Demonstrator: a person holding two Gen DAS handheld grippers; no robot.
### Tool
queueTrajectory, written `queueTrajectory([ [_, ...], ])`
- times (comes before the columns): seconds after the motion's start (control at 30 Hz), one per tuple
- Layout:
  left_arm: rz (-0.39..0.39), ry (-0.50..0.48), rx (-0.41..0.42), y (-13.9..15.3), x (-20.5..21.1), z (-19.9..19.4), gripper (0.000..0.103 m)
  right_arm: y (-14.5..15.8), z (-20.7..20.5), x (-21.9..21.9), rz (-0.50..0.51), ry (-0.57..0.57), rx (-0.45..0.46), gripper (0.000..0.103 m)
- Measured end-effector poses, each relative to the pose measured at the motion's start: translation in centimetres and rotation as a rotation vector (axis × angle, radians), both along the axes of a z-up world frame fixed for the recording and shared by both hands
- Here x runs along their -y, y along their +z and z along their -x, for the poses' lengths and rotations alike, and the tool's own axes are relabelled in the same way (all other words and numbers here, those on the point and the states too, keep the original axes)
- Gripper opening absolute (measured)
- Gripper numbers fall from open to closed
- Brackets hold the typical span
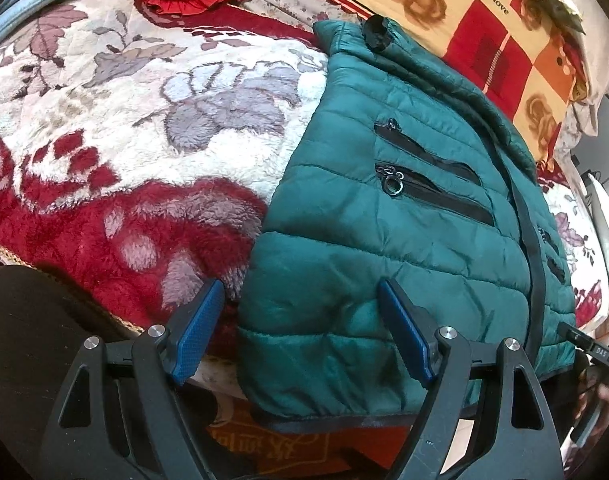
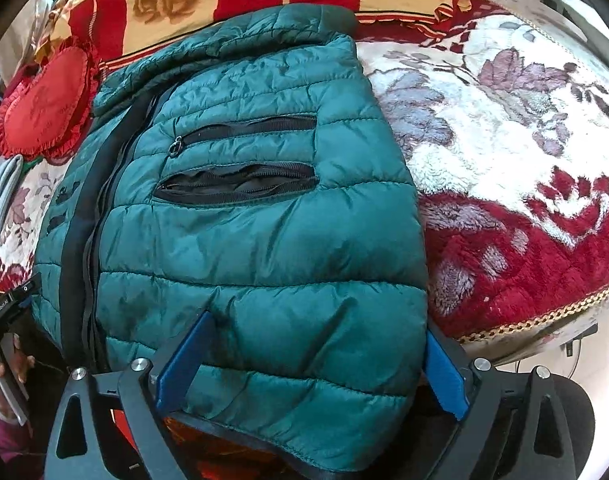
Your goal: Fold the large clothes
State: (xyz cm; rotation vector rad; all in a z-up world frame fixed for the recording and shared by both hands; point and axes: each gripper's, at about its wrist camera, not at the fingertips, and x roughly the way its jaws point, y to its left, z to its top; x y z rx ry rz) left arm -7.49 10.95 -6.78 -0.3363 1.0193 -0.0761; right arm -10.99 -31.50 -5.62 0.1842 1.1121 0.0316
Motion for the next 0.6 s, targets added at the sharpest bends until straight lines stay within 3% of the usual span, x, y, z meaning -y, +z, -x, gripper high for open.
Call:
queueTrajectory([
  [0.2,0.015,-0.007,0.0,-0.1,0.2,0.0,0.08,0.2,0.1,-0.7,-0.008,0.038,0.0,0.096],
  [0.37,0.027,-0.04,-0.003,-0.2,0.8,0.1,0.08,1.3,0.3,-1.1,-0.073,0.069,0.031,0.096],
  [0.6,0.035,-0.047,-0.002,-0.5,0.7,0.1,0.08,-0.1,0.0,-0.8,-0.08,0.055,0.001,0.095],
])
